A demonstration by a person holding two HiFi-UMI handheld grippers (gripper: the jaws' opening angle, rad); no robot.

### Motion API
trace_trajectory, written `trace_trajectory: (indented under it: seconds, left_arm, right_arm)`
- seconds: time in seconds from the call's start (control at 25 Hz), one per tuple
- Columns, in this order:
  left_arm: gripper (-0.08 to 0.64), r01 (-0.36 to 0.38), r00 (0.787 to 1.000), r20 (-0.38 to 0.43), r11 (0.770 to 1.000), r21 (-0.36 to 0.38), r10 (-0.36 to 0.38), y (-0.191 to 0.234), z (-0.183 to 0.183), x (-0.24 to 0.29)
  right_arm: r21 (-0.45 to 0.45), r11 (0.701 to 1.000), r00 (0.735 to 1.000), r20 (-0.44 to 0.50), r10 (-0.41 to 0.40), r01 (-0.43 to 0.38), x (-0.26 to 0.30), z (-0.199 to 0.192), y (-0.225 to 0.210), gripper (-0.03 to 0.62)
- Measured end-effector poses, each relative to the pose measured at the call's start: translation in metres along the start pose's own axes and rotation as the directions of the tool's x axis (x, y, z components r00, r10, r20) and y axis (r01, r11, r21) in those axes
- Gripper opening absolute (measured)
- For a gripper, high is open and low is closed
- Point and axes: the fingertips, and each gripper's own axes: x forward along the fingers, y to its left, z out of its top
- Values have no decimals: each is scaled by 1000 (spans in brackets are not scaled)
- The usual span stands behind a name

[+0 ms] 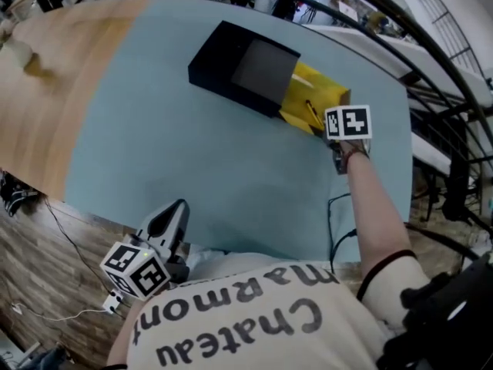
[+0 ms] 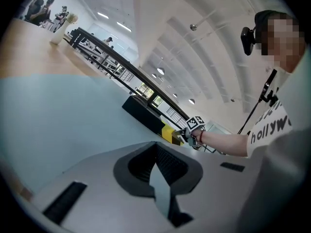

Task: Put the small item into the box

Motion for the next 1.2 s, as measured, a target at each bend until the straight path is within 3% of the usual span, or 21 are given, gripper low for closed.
trace_trajectory:
  seconds: [0.16, 0.24, 0.4, 0.56, 0.64, 0.76, 0.88, 1.0, 1.2]
  left_arm:
    - [3, 29, 999, 21, 999, 46, -30, -6, 11, -9]
    - [3, 55, 998, 28, 996, 74, -58, -14, 18, -9]
    - [3, 129, 991, 22, 982, 141, -133, -38, 29, 0]
    - [3, 180, 981, 31, 963, 199, -190, -64, 34, 6]
    - [3, 187, 979, 35, 955, 230, -200, -77, 37, 8]
    - [3, 198, 975, 42, 944, 265, -217, -94, 38, 11]
    - [3, 201, 973, 48, 935, 291, -224, -110, 36, 13]
    - [2, 183, 975, 65, 938, 295, -210, -123, 30, 17]
    - [3, 168, 974, 100, 942, 291, -205, -160, 8, 27]
  right_arm:
    - [66, 995, 986, 151, 65, -75, -44, 17, 28, 52]
    - [104, 986, 962, 255, 102, -132, -75, 28, 44, 52]
    - [190, 933, 843, 509, 172, -305, -146, 45, 74, 51]
    - [156, 913, 744, 638, 198, -377, -200, 39, 90, 51]
    - [128, 917, 718, 666, 204, -379, -219, 30, 95, 51]
    - [109, 933, 723, 665, 187, -342, -231, 12, 93, 51]
    - [137, 931, 732, 660, 168, -337, -235, -8, 76, 51]
    - [175, 922, 734, 663, 148, -344, -244, -27, 49, 51]
    - [181, 932, 752, 647, 128, -314, -262, -65, 0, 46]
